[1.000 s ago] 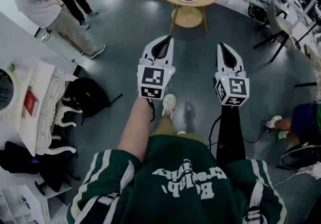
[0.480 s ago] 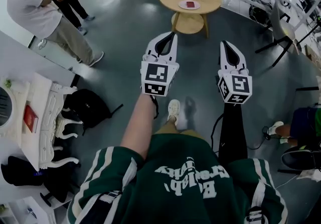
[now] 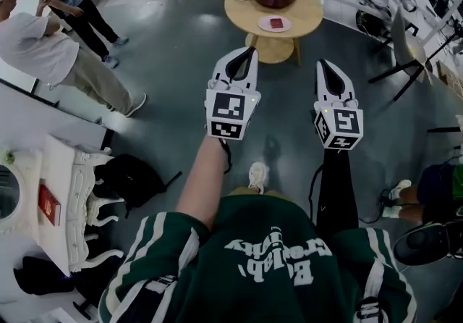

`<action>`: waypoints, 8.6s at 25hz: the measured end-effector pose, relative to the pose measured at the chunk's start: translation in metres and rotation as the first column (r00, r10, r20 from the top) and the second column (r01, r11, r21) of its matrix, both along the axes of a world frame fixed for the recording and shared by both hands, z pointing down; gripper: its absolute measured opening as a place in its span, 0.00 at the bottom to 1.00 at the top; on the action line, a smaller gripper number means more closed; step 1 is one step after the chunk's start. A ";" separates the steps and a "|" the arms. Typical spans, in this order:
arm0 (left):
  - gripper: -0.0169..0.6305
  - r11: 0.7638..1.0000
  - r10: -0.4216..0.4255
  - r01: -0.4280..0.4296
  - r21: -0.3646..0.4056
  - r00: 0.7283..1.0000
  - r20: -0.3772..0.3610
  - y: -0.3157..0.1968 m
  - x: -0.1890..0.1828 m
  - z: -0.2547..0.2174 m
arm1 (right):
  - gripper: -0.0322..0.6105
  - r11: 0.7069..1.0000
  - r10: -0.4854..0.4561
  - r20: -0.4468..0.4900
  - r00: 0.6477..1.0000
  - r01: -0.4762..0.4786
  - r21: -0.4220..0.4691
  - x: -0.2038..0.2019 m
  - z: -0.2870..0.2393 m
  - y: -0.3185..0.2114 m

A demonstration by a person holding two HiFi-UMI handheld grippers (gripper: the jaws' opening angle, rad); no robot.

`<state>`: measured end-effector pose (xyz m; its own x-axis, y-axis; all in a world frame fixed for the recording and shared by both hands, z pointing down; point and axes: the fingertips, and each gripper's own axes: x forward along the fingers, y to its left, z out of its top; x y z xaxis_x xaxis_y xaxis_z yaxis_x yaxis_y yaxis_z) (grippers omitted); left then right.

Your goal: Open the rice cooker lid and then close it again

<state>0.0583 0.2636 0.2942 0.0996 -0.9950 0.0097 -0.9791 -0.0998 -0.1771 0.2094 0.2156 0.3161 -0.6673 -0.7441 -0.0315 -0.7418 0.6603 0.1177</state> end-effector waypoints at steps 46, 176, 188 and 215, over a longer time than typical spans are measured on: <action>0.03 1.000 0.000 0.000 0.003 1.000 0.010 -0.247 -0.113 0.016 | 0.06 0.999 0.004 0.019 1.000 -0.005 0.050 -0.116 0.002 -0.246; 0.03 0.843 0.351 -0.383 -0.378 0.924 -0.153 -0.682 -0.190 0.228 | 0.05 0.905 0.096 -0.218 0.971 -0.177 -0.388 -0.290 0.203 -0.634; 0.03 0.839 0.358 -0.394 -0.375 0.919 -0.164 -0.681 -0.191 0.228 | 0.05 0.900 0.097 -0.202 0.975 -0.172 -0.399 -0.290 0.203 -0.634; 0.03 0.932 0.269 -0.294 -0.212 0.953 -0.139 -0.748 -0.205 0.134 | 0.06 0.966 0.113 -0.030 0.993 -0.117 -0.231 -0.247 0.099 -0.719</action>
